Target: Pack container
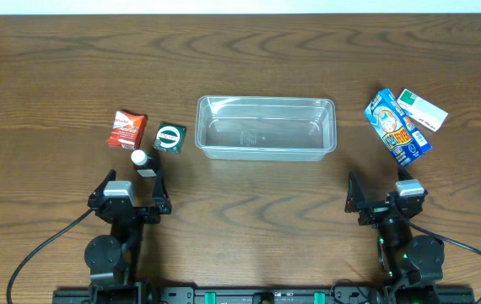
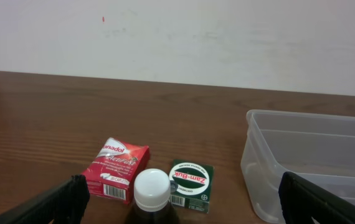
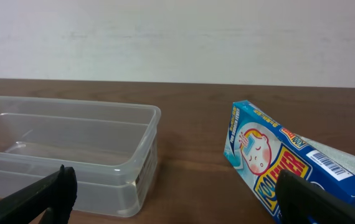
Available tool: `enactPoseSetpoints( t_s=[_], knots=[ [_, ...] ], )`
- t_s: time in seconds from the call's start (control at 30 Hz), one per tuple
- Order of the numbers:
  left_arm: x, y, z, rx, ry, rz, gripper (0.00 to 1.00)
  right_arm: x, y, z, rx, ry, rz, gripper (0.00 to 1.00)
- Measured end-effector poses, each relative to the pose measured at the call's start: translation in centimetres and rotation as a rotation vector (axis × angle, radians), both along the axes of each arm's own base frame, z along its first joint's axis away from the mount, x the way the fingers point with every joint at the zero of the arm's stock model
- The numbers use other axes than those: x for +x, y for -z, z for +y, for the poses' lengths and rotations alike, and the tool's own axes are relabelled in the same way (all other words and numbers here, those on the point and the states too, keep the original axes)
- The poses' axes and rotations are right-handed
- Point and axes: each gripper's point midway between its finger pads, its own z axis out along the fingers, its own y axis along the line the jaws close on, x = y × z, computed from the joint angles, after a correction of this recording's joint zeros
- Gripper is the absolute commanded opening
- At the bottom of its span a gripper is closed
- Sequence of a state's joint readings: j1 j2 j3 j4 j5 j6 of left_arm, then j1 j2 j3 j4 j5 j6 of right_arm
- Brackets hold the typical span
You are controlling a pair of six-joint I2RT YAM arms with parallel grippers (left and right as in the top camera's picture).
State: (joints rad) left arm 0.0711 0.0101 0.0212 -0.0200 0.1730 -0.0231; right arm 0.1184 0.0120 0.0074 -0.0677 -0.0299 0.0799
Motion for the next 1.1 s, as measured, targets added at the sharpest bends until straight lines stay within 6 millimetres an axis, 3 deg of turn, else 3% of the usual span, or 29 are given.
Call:
enactPoseSetpoints(
  t_s=[0.2, 1.1],
  knots=[
    [0.17, 1.03, 0.01, -0.003, 0.0, 0.046, 0.98, 0.08, 0.04, -0.58, -0.022, 0.032, -0.001, 0.99],
    [0.17, 1.05, 0.01, -0.003, 0.0, 0.046, 0.98, 0.11, 0.03, -0.84, -0.027, 0.047, -0.002, 0.99]
  ],
)
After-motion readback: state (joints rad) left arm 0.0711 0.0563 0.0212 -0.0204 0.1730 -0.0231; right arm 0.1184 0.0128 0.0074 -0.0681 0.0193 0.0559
